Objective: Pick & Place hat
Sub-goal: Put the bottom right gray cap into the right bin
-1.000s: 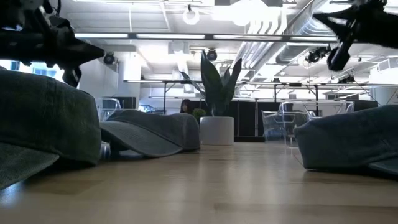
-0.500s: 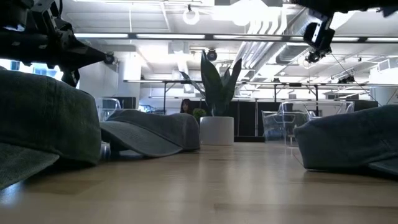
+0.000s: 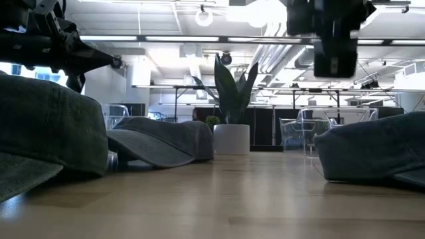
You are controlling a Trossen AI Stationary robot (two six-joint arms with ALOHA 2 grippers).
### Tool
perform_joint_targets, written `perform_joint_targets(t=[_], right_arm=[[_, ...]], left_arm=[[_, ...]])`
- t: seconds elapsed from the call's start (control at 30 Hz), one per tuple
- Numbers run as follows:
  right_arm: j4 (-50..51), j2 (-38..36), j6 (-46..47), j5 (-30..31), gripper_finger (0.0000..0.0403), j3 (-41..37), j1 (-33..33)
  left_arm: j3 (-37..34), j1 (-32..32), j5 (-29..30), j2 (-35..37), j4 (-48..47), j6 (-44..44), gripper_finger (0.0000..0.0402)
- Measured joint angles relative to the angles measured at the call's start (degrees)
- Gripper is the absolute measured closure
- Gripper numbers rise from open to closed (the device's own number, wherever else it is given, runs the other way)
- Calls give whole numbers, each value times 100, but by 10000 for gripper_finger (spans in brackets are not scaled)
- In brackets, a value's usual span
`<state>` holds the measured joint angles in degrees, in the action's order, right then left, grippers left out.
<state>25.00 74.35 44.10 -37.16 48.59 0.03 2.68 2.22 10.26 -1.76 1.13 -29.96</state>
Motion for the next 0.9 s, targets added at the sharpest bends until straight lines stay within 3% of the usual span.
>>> perform_joint_targets(t=[0.17, 0.33, 0.47, 0.7, 0.9], right_arm=[[1454, 544, 153, 321, 187, 153, 41], [2538, 676, 349, 1646, 187, 176, 237], [2225, 692, 648, 1898, 187, -83, 338], [1156, 692, 1665, 1705, 187, -864, 578], [970, 692, 1766, 1727, 193, -1243, 1073]], left_arm=[[4, 0, -2, 0, 0, 14, 401], [9, 0, -43, 0, 0, 14, 402], [11, 0, -266, 0, -2, 14, 401], [43, 0, -897, -1, -34, 13, 401], [509, 0, -721, -485, -187, 372, 401]])
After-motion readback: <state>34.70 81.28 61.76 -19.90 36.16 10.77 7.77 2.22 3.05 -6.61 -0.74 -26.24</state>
